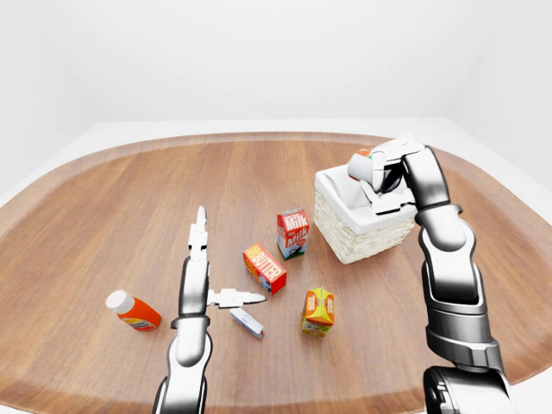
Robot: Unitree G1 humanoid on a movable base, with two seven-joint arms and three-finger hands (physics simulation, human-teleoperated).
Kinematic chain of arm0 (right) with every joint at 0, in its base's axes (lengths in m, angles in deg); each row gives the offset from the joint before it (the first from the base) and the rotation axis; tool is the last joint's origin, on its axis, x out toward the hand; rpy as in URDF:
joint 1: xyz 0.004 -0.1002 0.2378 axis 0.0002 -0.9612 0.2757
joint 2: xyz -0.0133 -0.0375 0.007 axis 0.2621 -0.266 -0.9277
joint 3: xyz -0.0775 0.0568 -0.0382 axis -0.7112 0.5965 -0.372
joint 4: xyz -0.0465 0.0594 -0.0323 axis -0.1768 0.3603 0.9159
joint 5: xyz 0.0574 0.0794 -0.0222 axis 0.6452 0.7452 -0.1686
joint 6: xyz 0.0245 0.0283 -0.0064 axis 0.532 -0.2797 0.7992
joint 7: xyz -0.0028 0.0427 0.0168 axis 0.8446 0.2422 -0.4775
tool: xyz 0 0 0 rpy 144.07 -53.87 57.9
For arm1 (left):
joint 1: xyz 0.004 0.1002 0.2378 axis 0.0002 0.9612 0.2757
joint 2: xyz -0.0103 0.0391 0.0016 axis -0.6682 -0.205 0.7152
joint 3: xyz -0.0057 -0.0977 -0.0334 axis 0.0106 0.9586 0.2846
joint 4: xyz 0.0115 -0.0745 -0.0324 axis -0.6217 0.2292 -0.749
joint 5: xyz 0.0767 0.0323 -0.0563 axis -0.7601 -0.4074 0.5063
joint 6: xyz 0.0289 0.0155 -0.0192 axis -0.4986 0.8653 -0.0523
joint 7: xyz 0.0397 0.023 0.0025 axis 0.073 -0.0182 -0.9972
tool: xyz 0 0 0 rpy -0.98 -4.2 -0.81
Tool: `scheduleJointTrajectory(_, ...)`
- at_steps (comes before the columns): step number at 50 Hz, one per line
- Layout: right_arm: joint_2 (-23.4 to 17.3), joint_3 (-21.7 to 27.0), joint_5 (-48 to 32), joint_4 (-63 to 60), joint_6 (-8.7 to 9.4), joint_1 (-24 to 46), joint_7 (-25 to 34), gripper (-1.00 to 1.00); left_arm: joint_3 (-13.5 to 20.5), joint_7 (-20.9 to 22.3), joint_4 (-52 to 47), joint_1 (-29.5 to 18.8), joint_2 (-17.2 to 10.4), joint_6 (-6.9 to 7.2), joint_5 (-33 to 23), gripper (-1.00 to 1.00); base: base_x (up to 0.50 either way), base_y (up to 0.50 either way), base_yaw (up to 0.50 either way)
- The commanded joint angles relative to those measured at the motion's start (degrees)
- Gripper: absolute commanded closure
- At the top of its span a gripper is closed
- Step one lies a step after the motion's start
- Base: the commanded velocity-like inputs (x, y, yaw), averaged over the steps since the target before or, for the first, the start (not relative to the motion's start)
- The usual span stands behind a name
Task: Pick up the alphabet soup and the tomato sauce, and put them in the basket.
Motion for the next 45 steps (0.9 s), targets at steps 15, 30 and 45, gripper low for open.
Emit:
scheduleJointTrajectory(15, -0.61, -3.42, -7.99, 18.0, -3.23, 11.34, -6.11, 1.0, 0.05, -0.08, -0.32, 0.58, 0.02, 0.0, 0.56, -1.0, 0.0, 0.0, 0.0)
scheduleJointTrajectory(30, -2.69, -4.85, -13.13, 39.67, -9.97, 19.93, -13.83, 1.0, 0.2, 0.02, -0.29, 0.17, 0.05, 0.0, 0.77, -1.0, 0.0, 0.0, 0.0)
scheduleJointTrajectory(45, -4.99, -6.58, -17.92, 61.33, -9.97, 30.12, -22.31, 1.0, 0.25, 0.16, -0.89, 0.09, 0.1, 0.0, 1.04, -1.0, 0.0, 0.0, 0.0)
